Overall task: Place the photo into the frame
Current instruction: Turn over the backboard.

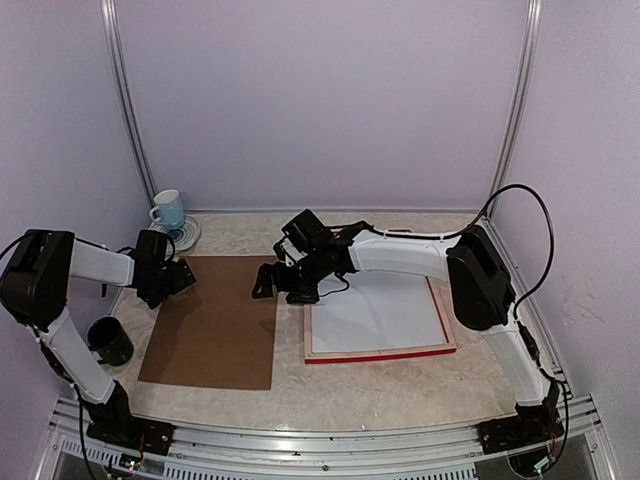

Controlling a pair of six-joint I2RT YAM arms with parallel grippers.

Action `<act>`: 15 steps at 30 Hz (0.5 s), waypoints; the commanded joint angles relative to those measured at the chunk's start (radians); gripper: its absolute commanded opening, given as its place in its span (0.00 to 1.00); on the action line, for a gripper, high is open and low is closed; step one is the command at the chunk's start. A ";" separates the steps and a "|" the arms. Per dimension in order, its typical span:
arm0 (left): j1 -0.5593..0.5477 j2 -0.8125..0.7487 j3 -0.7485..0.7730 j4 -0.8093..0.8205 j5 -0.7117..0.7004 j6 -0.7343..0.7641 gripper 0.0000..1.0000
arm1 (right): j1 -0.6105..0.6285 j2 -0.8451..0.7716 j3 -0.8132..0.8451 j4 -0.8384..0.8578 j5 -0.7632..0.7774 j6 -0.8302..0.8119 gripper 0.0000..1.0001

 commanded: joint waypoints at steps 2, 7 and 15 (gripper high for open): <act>-0.031 -0.021 -0.039 -0.008 0.068 -0.045 0.99 | -0.001 0.047 0.041 -0.009 -0.046 0.098 0.99; -0.048 -0.036 -0.058 -0.001 0.066 -0.059 0.99 | -0.002 0.074 0.067 -0.031 -0.039 0.137 0.99; -0.060 -0.057 -0.076 -0.002 0.038 -0.076 0.99 | -0.002 0.107 0.112 -0.079 0.006 0.196 0.99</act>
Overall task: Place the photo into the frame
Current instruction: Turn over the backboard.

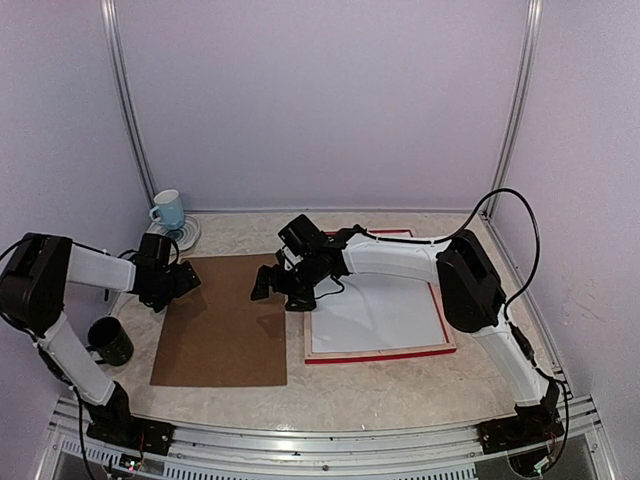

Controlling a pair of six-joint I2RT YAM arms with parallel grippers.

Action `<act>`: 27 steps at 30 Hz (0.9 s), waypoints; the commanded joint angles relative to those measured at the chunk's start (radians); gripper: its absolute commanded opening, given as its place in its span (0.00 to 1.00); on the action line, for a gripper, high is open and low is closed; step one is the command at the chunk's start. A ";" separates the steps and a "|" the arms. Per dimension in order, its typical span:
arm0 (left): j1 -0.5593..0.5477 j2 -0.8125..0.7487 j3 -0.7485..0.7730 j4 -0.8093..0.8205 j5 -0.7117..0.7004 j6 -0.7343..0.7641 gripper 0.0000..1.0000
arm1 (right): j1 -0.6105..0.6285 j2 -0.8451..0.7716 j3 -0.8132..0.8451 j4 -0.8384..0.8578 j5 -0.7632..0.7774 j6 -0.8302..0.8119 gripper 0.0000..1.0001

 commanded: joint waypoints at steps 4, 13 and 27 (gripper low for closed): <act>-0.012 -0.031 -0.031 -0.029 0.016 -0.037 0.99 | -0.006 0.045 0.040 -0.049 0.020 0.076 0.99; -0.012 -0.042 -0.029 -0.028 0.033 -0.043 0.99 | -0.005 0.053 0.041 -0.057 0.063 0.107 0.99; -0.017 -0.052 -0.057 0.021 0.068 -0.052 0.98 | -0.006 0.049 -0.001 0.046 -0.015 0.132 0.99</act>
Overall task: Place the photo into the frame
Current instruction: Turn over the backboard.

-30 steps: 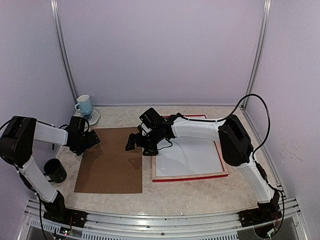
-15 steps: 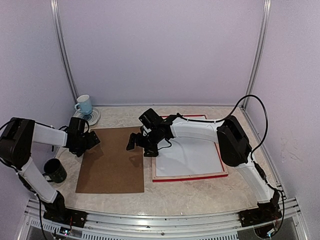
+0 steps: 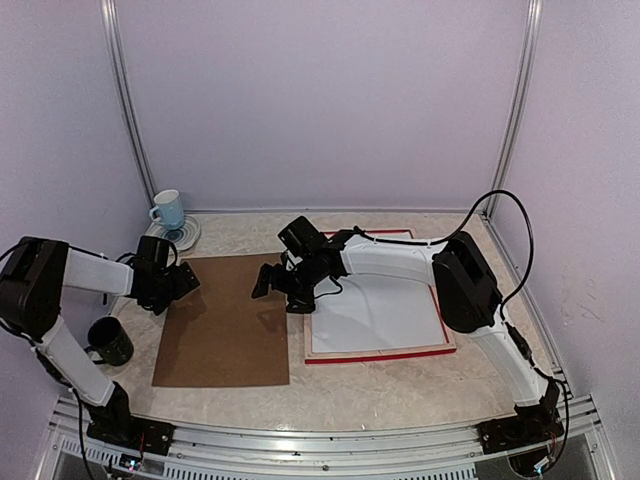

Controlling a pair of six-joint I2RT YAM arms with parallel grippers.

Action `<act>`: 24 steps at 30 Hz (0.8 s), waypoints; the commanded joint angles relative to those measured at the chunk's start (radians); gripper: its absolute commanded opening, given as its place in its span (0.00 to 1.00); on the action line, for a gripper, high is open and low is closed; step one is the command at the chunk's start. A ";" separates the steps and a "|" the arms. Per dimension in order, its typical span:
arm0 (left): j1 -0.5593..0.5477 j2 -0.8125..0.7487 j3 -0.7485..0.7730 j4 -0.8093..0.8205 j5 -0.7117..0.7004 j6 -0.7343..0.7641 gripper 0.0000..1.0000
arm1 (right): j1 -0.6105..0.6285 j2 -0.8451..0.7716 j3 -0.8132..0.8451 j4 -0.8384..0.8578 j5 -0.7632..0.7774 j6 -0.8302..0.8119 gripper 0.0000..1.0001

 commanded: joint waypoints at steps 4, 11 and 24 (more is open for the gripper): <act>-0.017 -0.026 -0.030 0.012 0.061 -0.020 0.98 | -0.005 -0.034 -0.096 0.149 -0.056 0.009 0.99; -0.021 -0.039 -0.037 0.017 0.068 -0.020 0.98 | -0.004 -0.102 -0.123 0.194 -0.083 -0.042 0.99; -0.039 -0.048 -0.043 0.035 0.092 -0.031 0.98 | -0.002 -0.204 -0.227 0.259 -0.092 -0.070 0.99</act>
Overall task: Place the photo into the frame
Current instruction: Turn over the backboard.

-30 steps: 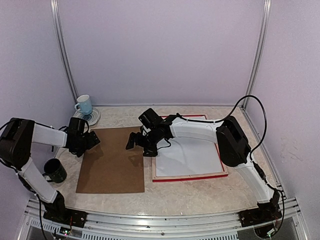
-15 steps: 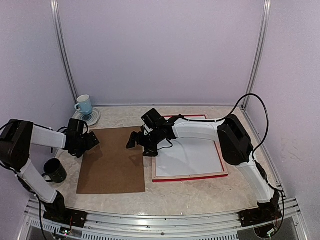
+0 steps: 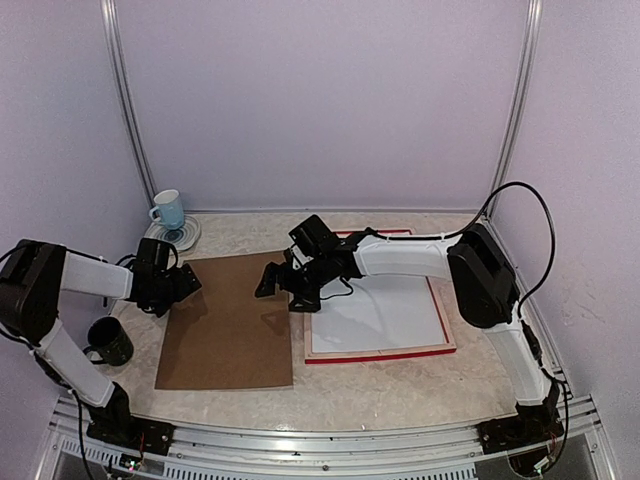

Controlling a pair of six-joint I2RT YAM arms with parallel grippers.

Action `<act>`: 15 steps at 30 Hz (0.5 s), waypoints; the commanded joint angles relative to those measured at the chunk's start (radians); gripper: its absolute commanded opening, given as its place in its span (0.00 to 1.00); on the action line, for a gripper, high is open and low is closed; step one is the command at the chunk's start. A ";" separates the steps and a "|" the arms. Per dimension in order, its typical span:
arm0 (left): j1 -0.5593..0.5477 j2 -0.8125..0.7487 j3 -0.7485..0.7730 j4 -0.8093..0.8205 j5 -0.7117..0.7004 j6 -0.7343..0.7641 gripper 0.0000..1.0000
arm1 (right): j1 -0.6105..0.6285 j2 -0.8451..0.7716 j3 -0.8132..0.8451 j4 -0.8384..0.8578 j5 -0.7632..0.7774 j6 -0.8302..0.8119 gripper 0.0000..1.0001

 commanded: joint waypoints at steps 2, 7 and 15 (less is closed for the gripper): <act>-0.026 -0.023 -0.014 0.021 0.082 -0.021 0.98 | 0.007 -0.092 -0.041 0.114 -0.045 -0.027 0.99; -0.045 -0.027 -0.012 0.026 0.092 -0.027 0.98 | 0.007 -0.127 -0.075 0.120 -0.036 -0.041 0.99; -0.099 -0.022 -0.008 0.053 0.118 -0.054 0.97 | 0.001 -0.177 -0.146 0.130 -0.016 -0.048 0.99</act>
